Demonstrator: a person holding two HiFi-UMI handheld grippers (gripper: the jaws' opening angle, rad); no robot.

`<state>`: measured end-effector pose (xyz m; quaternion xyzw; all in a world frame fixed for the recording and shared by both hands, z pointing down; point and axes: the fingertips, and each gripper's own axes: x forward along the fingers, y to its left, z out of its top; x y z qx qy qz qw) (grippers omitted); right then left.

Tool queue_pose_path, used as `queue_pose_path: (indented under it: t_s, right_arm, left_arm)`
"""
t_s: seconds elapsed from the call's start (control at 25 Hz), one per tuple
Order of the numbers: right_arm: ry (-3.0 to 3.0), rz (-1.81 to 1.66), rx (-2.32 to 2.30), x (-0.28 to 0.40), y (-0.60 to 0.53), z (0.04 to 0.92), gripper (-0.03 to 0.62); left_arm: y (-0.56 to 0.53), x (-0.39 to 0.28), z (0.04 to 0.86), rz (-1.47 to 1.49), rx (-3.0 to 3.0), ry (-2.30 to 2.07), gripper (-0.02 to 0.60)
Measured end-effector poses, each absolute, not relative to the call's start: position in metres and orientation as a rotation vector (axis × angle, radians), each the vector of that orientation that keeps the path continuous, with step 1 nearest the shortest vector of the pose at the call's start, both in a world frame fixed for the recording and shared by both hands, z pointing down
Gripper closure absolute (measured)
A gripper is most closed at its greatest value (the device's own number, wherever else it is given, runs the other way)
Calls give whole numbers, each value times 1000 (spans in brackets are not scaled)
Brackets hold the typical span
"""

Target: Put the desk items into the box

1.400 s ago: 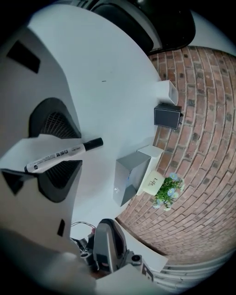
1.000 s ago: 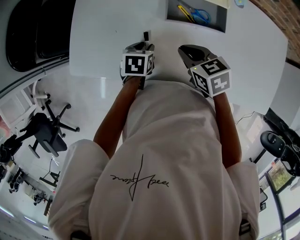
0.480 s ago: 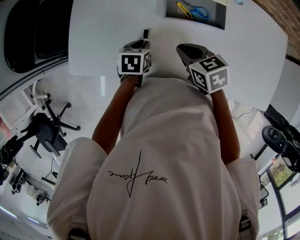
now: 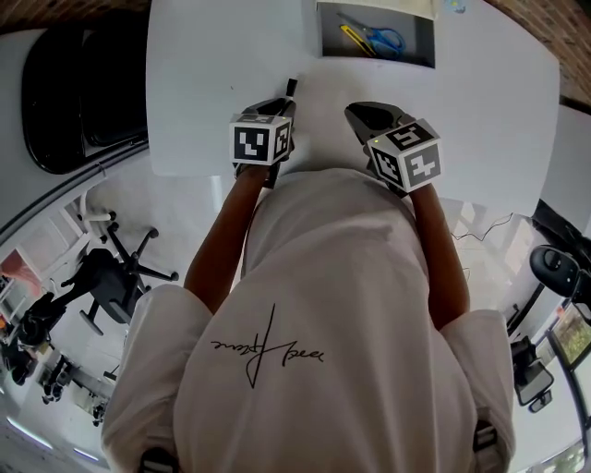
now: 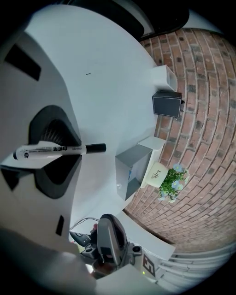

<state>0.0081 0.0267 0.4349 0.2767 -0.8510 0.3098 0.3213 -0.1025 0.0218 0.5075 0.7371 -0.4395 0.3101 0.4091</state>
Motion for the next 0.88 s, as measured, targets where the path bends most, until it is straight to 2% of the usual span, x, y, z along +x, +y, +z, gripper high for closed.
queue_pose_path:
  t_s: [0.88]
  right_arm:
    - [-2237,822,670,-10,31,430,557]
  left_arm:
    - [3,-89,439,711,2028,-1007,517]
